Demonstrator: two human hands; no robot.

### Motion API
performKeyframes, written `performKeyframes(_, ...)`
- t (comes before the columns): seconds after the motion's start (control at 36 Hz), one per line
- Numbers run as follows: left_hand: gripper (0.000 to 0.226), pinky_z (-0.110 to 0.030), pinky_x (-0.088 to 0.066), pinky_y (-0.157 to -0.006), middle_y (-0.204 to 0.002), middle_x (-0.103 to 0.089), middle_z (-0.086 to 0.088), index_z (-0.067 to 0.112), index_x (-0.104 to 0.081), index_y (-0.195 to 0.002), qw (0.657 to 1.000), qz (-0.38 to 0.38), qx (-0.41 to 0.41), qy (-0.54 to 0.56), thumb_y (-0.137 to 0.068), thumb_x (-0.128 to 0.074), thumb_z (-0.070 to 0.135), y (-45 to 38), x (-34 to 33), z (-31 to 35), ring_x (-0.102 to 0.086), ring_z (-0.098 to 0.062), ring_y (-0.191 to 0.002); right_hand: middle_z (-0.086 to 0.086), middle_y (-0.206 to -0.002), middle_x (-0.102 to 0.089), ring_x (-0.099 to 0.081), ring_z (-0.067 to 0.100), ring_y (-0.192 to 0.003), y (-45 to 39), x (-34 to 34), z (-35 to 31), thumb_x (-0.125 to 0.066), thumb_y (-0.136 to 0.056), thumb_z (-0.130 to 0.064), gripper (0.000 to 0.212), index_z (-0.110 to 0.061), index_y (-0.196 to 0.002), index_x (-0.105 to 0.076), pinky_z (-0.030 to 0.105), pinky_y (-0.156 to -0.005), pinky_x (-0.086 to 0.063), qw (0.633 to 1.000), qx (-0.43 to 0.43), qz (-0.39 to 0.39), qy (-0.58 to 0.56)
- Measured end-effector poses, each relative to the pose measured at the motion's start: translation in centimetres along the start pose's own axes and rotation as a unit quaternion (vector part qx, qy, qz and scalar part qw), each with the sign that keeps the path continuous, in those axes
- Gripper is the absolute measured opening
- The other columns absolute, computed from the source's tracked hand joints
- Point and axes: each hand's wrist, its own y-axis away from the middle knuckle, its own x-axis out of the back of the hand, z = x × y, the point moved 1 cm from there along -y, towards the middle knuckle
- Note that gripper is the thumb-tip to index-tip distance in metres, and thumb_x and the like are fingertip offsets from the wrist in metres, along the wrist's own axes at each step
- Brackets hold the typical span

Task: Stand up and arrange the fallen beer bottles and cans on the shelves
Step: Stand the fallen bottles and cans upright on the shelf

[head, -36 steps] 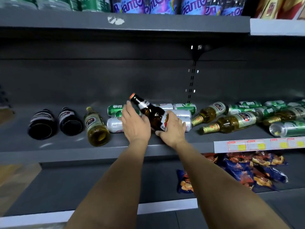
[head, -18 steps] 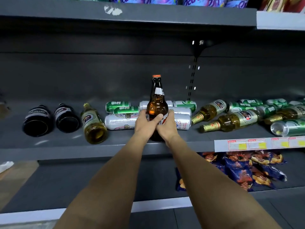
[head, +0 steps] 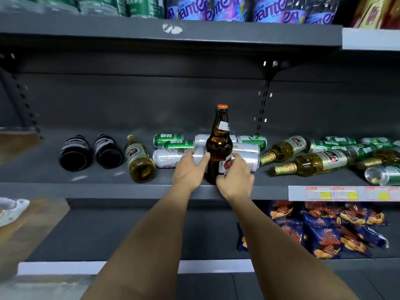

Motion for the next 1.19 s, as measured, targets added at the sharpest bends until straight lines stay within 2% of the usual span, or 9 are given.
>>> performKeyframes(0.11, 0.054, -0.04, -0.041, -0.1, -0.14, -0.051, -0.008, 0.015, -0.046, -0.138, 0.996, 0.066, -0.003, -0.066, -0.098, -0.043, 0.05, 0.7, 2.0, -0.8, -0.048, -0.028, -0.127, 0.005, -0.103, -0.055, -0.049, 0.027, -0.101, 3.0, 0.4, 0.1, -0.058, -0.078, -0.016, 0.031, -0.011, -0.108, -0.052, 0.038, -0.085, -0.033, 0.994, 0.039, 0.098, 0.042)
performKeyframes(0.25, 0.045, -0.04, -0.04, -0.096, -0.133, -0.053, -0.012, 0.012, -0.053, -0.132, 0.981, 0.14, -0.02, -0.134, -0.099, -0.043, 0.042, 1.2, 5.1, -1.8, -0.044, -0.03, -0.124, 0.005, -0.082, -0.056, -0.053, 0.027, -0.077, 4.1, -1.0, -1.9, -0.062, -0.078, -0.022, 0.016, -0.013, -0.089, -0.056, 0.036, -0.069, -0.037, 0.952, 0.261, 0.083, 0.134)
performKeyframes(0.36, 0.039, -0.042, -0.038, -0.096, -0.129, -0.054, -0.014, 0.011, -0.056, -0.125, 0.972, 0.17, -0.017, -0.162, -0.1, -0.042, 0.038, 1.2, 7.7, -3.4, -0.044, -0.031, -0.122, 0.003, -0.094, -0.058, -0.052, 0.024, -0.088, 3.5, -1.5, -5.7, -0.051, -0.089, -0.029, 0.016, -0.015, -0.097, -0.054, 0.038, -0.076, -0.037, 0.937, 0.311, 0.023, 0.158)
performKeyframes(0.53, 0.047, -0.045, -0.035, -0.1, -0.138, -0.043, -0.02, 0.007, -0.045, -0.137, 0.974, 0.133, 0.033, -0.18, -0.102, -0.037, 0.038, -0.3, 11.1, -6.4, -0.038, -0.038, -0.126, 0.008, -0.122, -0.055, -0.052, 0.028, -0.111, 1.4, -3.4, -11.2, -0.042, -0.098, -0.03, 0.03, -0.013, -0.122, -0.049, 0.037, -0.086, -0.038, 0.943, 0.287, -0.083, 0.149)
performKeyframes(0.61, 0.052, -0.045, -0.032, -0.105, -0.141, -0.038, -0.022, 0.008, -0.037, -0.143, 0.988, 0.074, 0.068, -0.116, -0.103, -0.035, 0.041, -2.2, 12.4, -8.5, -0.038, -0.041, -0.129, 0.011, -0.129, -0.053, -0.053, 0.032, -0.115, 0.3, -5.4, -13.4, -0.04, -0.1, -0.033, 0.035, -0.012, -0.128, -0.047, 0.037, -0.086, -0.043, 0.953, 0.236, -0.135, 0.131)
performKeyframes(0.72, 0.052, -0.04, -0.036, -0.104, -0.14, -0.046, -0.023, 0.004, -0.042, -0.139, 0.995, 0.027, 0.092, -0.015, -0.103, -0.034, 0.041, -5.2, 14.0, -10.6, -0.044, -0.038, -0.127, 0.014, -0.13, -0.055, -0.052, 0.032, -0.119, -0.3, -8.6, -15.7, -0.04, -0.101, -0.041, 0.041, -0.012, -0.128, -0.048, 0.038, -0.092, -0.043, 0.956, 0.18, -0.181, 0.144)
performKeyframes(1.0, 0.058, -0.043, -0.041, -0.106, -0.139, -0.048, -0.02, 0.003, -0.044, -0.139, 0.973, -0.017, 0.179, 0.147, -0.102, -0.033, 0.046, -9.8, 14.0, -11.9, -0.049, -0.036, -0.121, 0.012, -0.127, -0.06, -0.055, 0.03, -0.118, -0.9, -12.5, -20.6, -0.034, -0.097, -0.058, 0.059, -0.011, -0.124, -0.056, 0.035, -0.084, -0.044, 0.949, 0.091, -0.179, 0.242)
performKeyframes(1.14, 0.06, -0.035, -0.039, -0.102, -0.149, -0.032, -0.019, 0.004, -0.034, -0.147, 0.963, -0.034, 0.209, 0.166, -0.103, -0.029, 0.045, -10.1, 13.8, -11.7, -0.045, -0.035, -0.124, 0.005, -0.125, -0.061, -0.058, 0.025, -0.114, -0.4, -12.9, -22.7, -0.05, -0.091, -0.036, 0.042, -0.014, -0.127, -0.053, 0.031, -0.078, -0.039, 0.912, 0.077, -0.209, 0.343)
performKeyframes(1.19, 0.06, -0.037, -0.039, -0.102, -0.149, -0.032, -0.02, 0.004, -0.032, -0.148, 0.961, -0.036, 0.211, 0.173, -0.104, -0.029, 0.045, -10.0, 13.9, -12.1, -0.044, -0.035, -0.124, 0.004, -0.129, -0.058, -0.054, 0.024, -0.12, -0.3, -13.3, -23.3, -0.052, -0.091, -0.037, 0.047, -0.014, -0.133, -0.048, 0.032, -0.085, -0.038, 0.897, 0.07, -0.223, 0.375)
